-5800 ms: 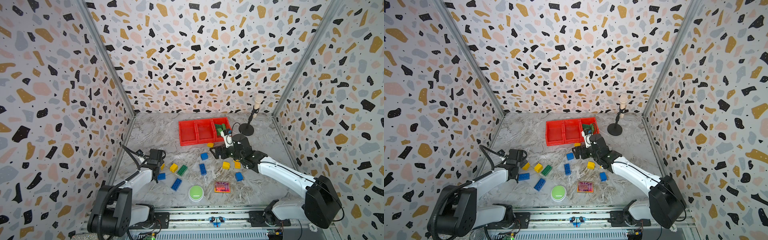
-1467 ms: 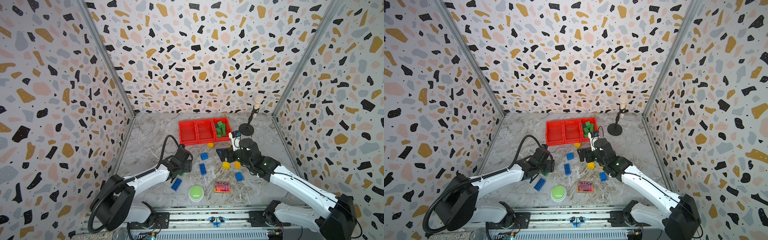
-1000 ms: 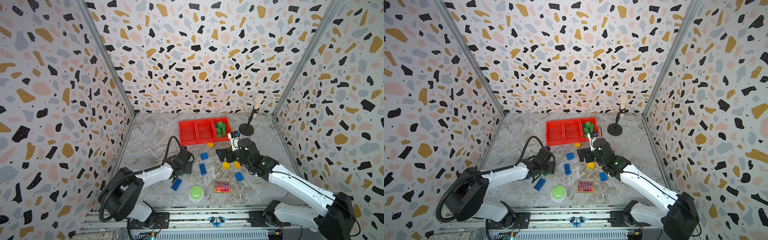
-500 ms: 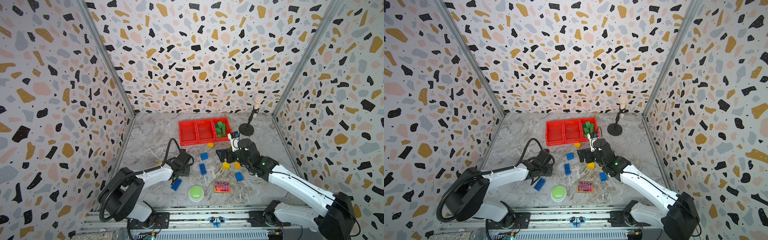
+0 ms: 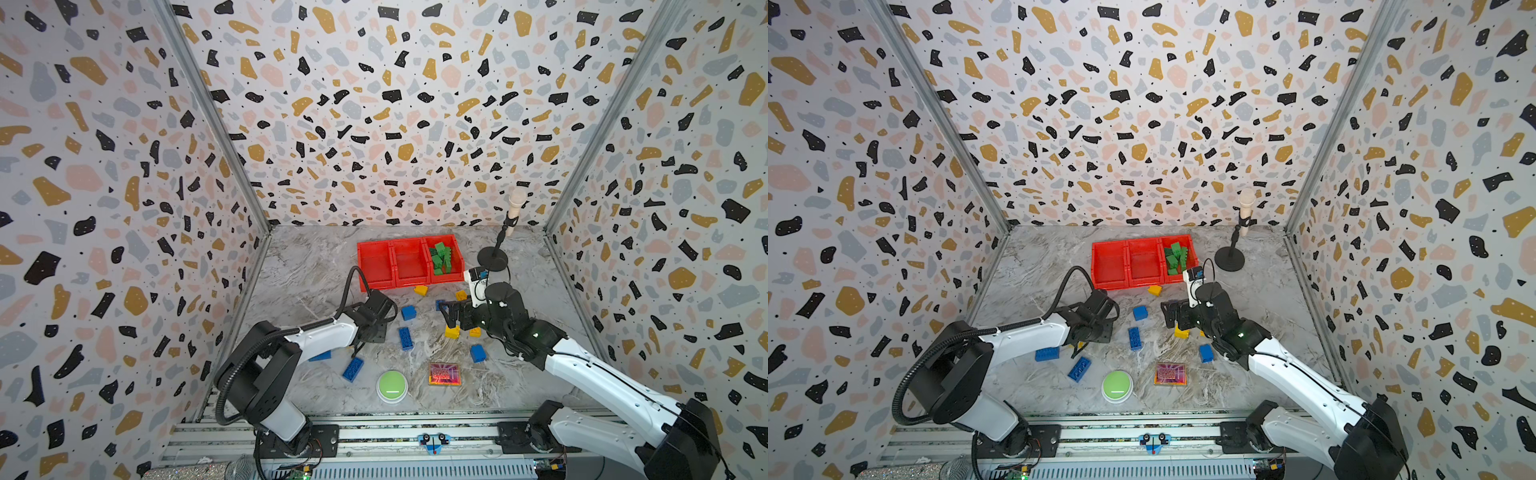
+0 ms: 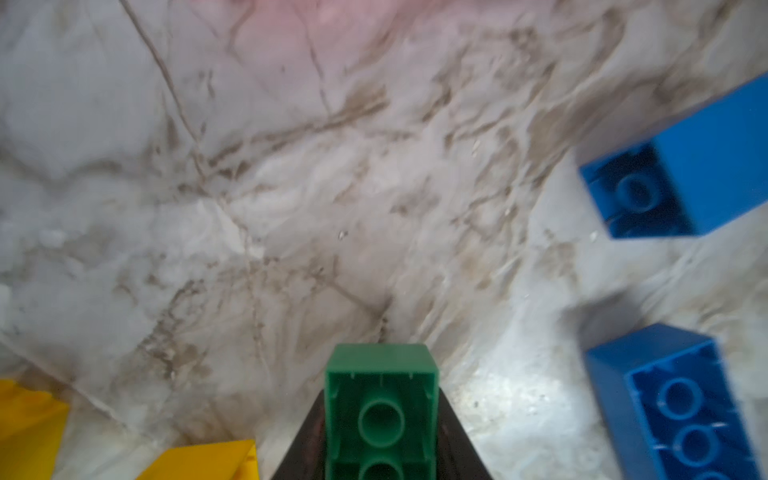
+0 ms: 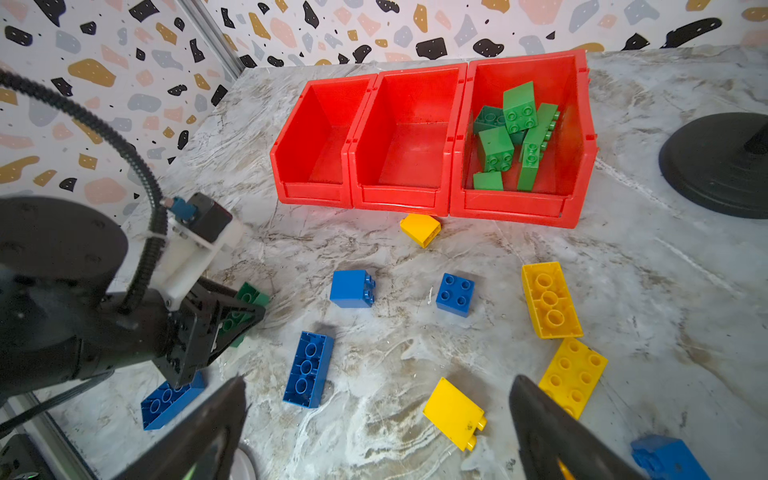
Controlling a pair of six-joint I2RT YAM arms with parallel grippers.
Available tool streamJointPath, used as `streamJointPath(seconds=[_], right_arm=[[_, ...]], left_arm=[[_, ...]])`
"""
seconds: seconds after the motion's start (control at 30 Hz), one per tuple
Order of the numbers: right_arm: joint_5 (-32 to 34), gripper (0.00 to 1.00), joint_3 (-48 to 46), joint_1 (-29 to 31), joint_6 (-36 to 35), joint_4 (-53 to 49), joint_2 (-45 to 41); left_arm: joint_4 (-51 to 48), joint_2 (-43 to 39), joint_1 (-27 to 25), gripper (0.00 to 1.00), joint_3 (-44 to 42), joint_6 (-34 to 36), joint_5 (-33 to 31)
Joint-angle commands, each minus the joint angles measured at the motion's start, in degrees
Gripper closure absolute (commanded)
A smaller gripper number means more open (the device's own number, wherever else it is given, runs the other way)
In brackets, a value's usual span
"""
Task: Sort the legos into containers by color
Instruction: 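Carry the dark green brick with the left gripper into the green-filled bin and release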
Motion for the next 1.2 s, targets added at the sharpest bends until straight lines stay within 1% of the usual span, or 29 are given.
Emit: streamJointPath(seconds=[0.0,0.1,0.23,0.37,0.43,0.57,0.63,0.73,0.8,0.87,0.9,1.0,1.03,1.1,1.17], right_arm=[[-0.9,0.01,-0.9,-1.4,-0.1,0.2,-2.9],[-1.2,0.01,-1.8,-3.0,0.1,-0.3,-4.7],[-2.0,0.01,-2.7,-5.1,0.3,-0.8,-7.4],[-2.7,0.01,-2.6,-6.5,0.3,-1.8,-8.8],[-2.7,0.01,-2.6,-7.0,0.3,-2.2,-9.3],[-2.7,0.01,-2.7,-7.6,0.5,-2.6,-9.7],[-2.6,0.01,-2.6,-8.0,0.5,-2.9,-9.7],[-2.8,0.01,-2.7,-8.7,0.5,-3.2,-9.9],[-3.1,0.01,-2.6,-9.2,0.3,-3.3,-9.7],[-3.4,0.01,-2.7,-9.6,0.2,-3.2,-9.6],[-3.6,0.01,-2.8,-9.9,0.2,-3.0,-9.5],[-4.4,0.01,-2.7,-10.5,0.2,-2.5,-8.8],[-4.4,0.01,-2.6,-10.5,0.2,-2.5,-8.6],[-4.8,0.01,-2.2,-10.5,0.2,-2.2,-8.1],[-4.9,0.01,-1.9,-10.5,0.1,-2.0,-7.6]], left_arm=[[-1.2,3.2,-0.3,0.78,11.9,1.3,-1.4],[-2.4,9.9,-0.4,0.78,25.0,2.7,-0.6],[-0.6,21.0,-0.5,0.79,42.6,4.6,0.9],[0.3,33.8,-0.5,0.79,61.5,4.9,6.5],[2.8,39.1,-0.4,0.79,68.3,3.4,9.3],[10.5,47.0,-0.1,0.79,76.3,-2.1,14.6],[12.4,49.9,-0.1,0.78,79.5,-4.1,15.3],[13.0,52.5,0.0,0.77,82.8,-5.7,13.3],[13.6,52.7,0.1,0.77,82.3,-6.0,11.6],[15.2,52.3,0.3,0.76,80.9,-6.4,11.2],[15.9,52.2,0.5,0.71,80.2,-6.7,11.4],[16.7,52.4,0.6,0.34,80.1,-7.1,12.4],[16.8,52.4,0.6,0.27,80.1,-7.0,13.0],[16.6,51.7,0.6,0.16,80.0,-7.0,13.8],[16.1,50.0,0.5,0.15,79.0,-6.5,13.9]])
